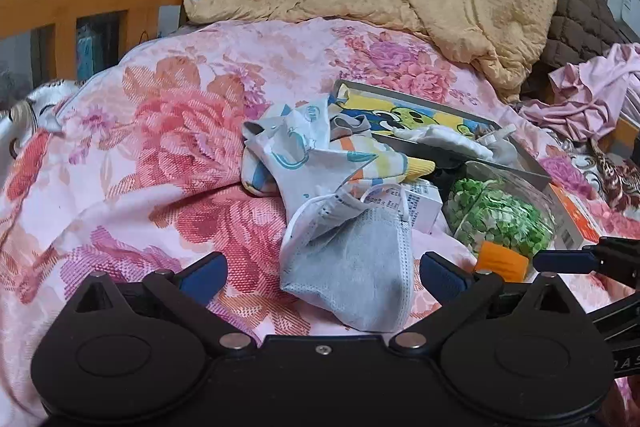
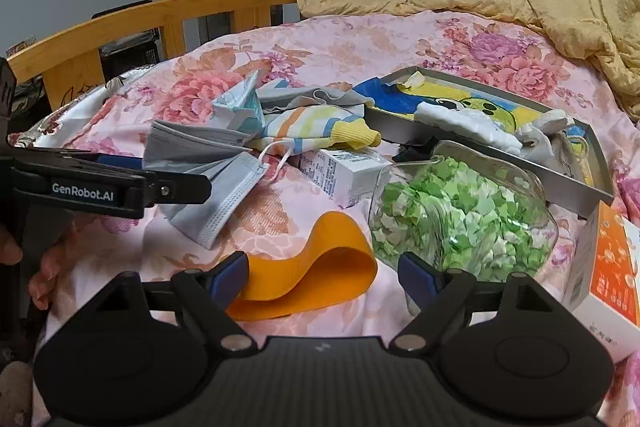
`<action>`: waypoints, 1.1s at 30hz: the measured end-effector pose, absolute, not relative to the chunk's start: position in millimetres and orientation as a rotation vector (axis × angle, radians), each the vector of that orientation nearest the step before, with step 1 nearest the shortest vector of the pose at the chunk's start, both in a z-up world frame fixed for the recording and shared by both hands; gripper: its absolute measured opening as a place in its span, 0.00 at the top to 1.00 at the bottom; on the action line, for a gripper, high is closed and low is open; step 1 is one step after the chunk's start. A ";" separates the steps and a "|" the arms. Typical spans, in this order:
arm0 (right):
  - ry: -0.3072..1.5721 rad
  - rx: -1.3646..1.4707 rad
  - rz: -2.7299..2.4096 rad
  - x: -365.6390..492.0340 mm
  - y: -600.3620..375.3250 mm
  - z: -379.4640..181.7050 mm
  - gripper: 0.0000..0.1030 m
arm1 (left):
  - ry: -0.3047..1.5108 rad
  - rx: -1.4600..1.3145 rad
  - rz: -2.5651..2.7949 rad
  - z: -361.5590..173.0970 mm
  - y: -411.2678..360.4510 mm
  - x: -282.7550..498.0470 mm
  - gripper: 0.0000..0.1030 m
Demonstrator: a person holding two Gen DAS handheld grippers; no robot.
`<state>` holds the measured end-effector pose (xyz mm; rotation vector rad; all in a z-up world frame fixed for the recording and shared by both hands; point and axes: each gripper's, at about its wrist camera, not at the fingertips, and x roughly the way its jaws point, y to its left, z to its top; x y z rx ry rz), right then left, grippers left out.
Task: Organize soft objects
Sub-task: 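Grasp the grey face mask with the left tool while the right tool grasps the orange band, then lift the grey mask with the left tool toward the tray while the right tool carries the orange band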
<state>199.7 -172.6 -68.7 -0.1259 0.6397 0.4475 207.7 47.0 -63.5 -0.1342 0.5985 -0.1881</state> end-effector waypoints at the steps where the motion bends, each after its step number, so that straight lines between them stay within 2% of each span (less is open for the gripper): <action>1: 0.639 -0.129 0.451 201.6 -172.2 -69.3 0.18 | 0.599 -0.139 -0.187 -63.6 47.6 208.6 0.02; 3: 0.642 -0.128 0.459 205.5 -171.4 -70.5 0.21 | 0.601 -0.153 -0.200 -62.8 49.6 210.5 0.06; 6: 0.656 -0.118 0.473 209.8 -170.8 -72.8 0.23 | 0.607 -0.172 -0.219 -61.2 51.9 212.7 0.17; 9: 0.667 -0.123 0.478 210.2 -168.8 -74.3 0.30 | 0.617 -0.197 -0.216 -61.4 55.4 213.8 0.29; 11: 0.663 -0.131 0.467 209.4 -167.4 -74.3 0.35 | 0.620 -0.211 -0.218 -61.8 57.7 212.6 0.42; 15: 0.661 -0.138 0.441 208.9 -167.9 -74.7 0.42 | 0.634 -0.194 -0.240 -61.9 57.8 209.6 0.58; 18: 0.656 -0.163 0.428 208.5 -166.1 -76.2 0.47 | 0.625 -0.192 -0.246 -59.9 57.6 207.8 0.62; 20: 0.646 -0.170 0.424 207.9 -165.6 -76.2 0.56 | 0.619 -0.193 -0.247 -58.9 57.8 207.7 0.67; 25: 0.636 -0.176 0.413 207.1 -166.7 -77.4 0.65 | 0.621 -0.191 -0.247 -54.4 55.7 202.4 0.88; 29: 0.619 -0.181 0.408 204.9 -167.6 -76.0 0.77 | 0.635 -0.173 -0.273 -50.3 47.0 194.1 0.91; 33: 0.591 -0.175 0.421 199.3 -169.3 -71.0 0.81 | 0.636 -0.170 -0.272 -47.3 36.1 185.2 0.93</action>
